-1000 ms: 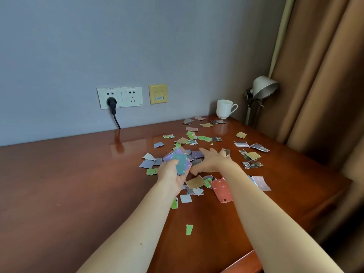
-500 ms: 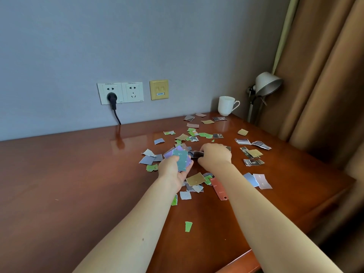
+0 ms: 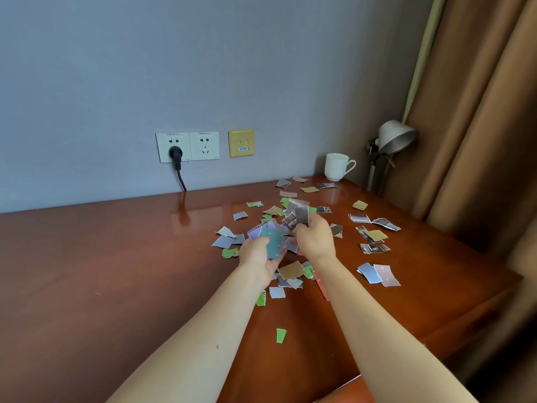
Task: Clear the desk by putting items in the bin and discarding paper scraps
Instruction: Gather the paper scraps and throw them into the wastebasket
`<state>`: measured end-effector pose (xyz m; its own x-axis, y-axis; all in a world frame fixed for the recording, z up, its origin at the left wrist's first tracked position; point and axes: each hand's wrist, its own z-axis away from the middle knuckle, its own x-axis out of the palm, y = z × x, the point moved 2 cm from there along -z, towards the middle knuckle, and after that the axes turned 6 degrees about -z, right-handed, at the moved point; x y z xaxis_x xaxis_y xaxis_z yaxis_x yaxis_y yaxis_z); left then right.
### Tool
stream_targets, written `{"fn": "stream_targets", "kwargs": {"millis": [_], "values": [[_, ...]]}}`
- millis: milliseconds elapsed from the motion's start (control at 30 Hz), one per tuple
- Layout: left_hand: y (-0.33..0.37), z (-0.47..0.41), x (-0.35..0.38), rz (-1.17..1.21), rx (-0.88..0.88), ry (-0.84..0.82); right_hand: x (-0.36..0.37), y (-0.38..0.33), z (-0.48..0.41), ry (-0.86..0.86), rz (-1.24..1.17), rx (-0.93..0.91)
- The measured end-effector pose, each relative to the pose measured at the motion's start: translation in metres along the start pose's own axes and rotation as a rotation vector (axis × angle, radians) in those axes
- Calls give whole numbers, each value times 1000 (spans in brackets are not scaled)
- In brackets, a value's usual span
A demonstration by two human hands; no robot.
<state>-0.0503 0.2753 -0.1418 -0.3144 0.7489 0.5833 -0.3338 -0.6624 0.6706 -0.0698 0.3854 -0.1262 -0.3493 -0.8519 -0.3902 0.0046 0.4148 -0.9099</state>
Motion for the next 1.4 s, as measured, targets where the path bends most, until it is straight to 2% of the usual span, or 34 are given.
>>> {"fn": "stream_targets", "kwargs": {"millis": [200, 433, 667, 933, 1100, 1400], "values": [[25, 20, -2, -22, 39, -44, -5, -33, 23, -63, -427, 68], [88, 69, -46, 40, 244, 11, 41, -93, 63, -269, -632, 29], [143, 121, -124, 146, 420, 142, 120, -150, 126, -554, -600, -57], [174, 188, -213, 338, 584, 333, 203, -189, 216, -856, -528, -217], [176, 240, -270, 458, 709, 481, 239, -204, 290, -1068, -522, -276], [140, 336, -377, 433, 890, 732, 277, -193, 441, -1354, -660, -231]]}}
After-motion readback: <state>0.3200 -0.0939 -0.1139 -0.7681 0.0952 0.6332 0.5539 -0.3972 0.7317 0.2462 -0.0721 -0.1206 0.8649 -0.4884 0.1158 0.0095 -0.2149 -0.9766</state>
